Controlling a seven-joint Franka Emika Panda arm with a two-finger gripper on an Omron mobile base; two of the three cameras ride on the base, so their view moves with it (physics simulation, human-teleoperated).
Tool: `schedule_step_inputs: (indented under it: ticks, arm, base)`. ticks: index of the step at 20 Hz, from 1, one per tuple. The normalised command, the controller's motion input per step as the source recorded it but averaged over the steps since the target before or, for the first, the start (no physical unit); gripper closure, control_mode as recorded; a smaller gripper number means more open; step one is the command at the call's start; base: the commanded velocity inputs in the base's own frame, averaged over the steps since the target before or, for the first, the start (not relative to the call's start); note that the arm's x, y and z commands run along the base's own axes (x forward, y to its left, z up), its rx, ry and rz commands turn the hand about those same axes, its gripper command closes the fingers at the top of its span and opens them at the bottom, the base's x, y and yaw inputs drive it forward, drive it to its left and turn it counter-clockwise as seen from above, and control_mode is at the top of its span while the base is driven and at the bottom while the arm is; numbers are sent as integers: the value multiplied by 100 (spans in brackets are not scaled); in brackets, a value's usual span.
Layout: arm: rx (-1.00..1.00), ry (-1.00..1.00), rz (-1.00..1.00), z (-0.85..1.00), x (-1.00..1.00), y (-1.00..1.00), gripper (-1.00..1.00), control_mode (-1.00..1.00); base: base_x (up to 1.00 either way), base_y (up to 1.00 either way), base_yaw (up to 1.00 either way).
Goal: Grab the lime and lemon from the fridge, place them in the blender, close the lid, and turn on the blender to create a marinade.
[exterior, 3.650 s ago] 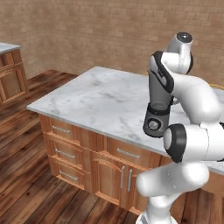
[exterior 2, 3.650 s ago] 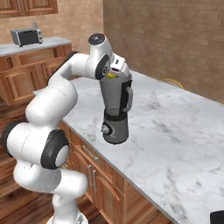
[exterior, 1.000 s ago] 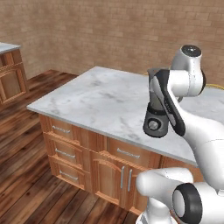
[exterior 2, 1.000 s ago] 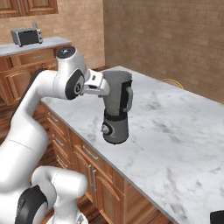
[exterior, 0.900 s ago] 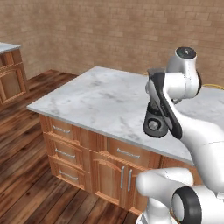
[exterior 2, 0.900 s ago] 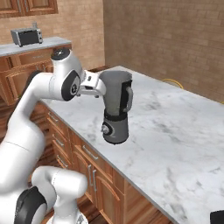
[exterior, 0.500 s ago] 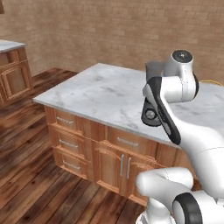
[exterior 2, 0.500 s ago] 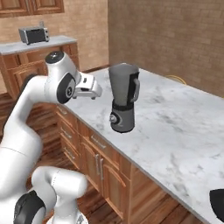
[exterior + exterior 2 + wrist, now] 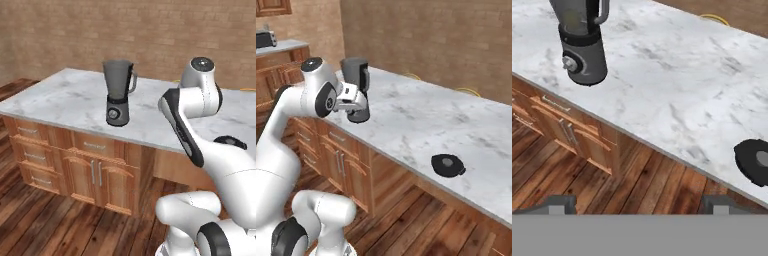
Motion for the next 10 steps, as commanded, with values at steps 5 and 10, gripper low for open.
schedule_step_inputs:
  ticks: [5,10]
  arm:
    - [0,0,0,0,0,0,-100,100]
    - [0,0,0,0,0,0,-100,100]
  base:
    - [-8,-3,-82]
    - [0,0,-91]
